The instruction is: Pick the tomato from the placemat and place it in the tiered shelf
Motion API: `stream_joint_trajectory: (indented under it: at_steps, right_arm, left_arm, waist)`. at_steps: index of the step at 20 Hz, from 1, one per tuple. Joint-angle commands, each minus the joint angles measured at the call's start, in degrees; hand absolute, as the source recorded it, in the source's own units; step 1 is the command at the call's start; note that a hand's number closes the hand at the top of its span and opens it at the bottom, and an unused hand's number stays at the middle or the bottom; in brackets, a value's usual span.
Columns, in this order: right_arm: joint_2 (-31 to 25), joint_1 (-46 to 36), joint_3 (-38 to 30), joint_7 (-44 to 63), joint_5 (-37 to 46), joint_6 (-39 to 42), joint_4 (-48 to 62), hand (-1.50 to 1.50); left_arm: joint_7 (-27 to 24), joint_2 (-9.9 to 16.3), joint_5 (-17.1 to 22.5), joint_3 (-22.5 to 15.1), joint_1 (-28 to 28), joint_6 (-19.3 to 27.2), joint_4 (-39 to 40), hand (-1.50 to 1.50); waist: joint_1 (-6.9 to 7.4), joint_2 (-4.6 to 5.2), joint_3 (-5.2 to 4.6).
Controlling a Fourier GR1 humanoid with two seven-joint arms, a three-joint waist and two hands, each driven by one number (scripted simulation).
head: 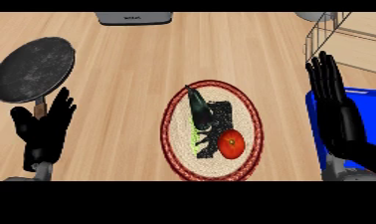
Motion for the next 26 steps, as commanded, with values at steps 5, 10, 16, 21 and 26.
stream_joint_trajectory:
  at_steps: [5, 10, 16, 21, 26]
  right_arm:
    - [-4.99, -5.51, 3.51, 12.28, -4.35, 10.26, 5.22, -1.50]
    - [-13.58, -1.37, 0.41, 10.11, 10.74, -0.94, 9.85, 1.50]
    - [4.43, -2.80, -4.10, -7.56, 7.27, -14.17, 24.09, -1.50]
    - [-1.30, -3.54, -6.47, -3.99, -2.69, 0.46, 16.35, -1.50]
    - [-8.15, 0.70, 3.37, 4.17, 5.94, 5.80, 8.67, -1.50]
  left_arm:
    - [-7.44, 0.82, -8.48, -6.75, -7.32, -4.12, -5.09, 0.00]
    - [-6.51, 0.54, -7.88, -7.73, -8.68, -5.26, -6.10, 0.00]
    - [-9.30, -3.98, -11.47, -9.49, -12.61, -5.20, 0.23, 0.00]
    - [-12.68, -5.83, -11.68, -7.79, -12.73, -8.26, 4.33, 0.00]
    - [-7.03, -5.47, -13.02, -9.51, -11.12, -6.13, -2.14, 0.00]
  waist:
    - [0.17, 2.46, -2.01]
    - [-2.09, 3.03, -2.81]
    - [0.03, 2.60, -1.89]
    - [-0.31, 2.33, -2.00]
    - [0.00, 1.96, -2.05]
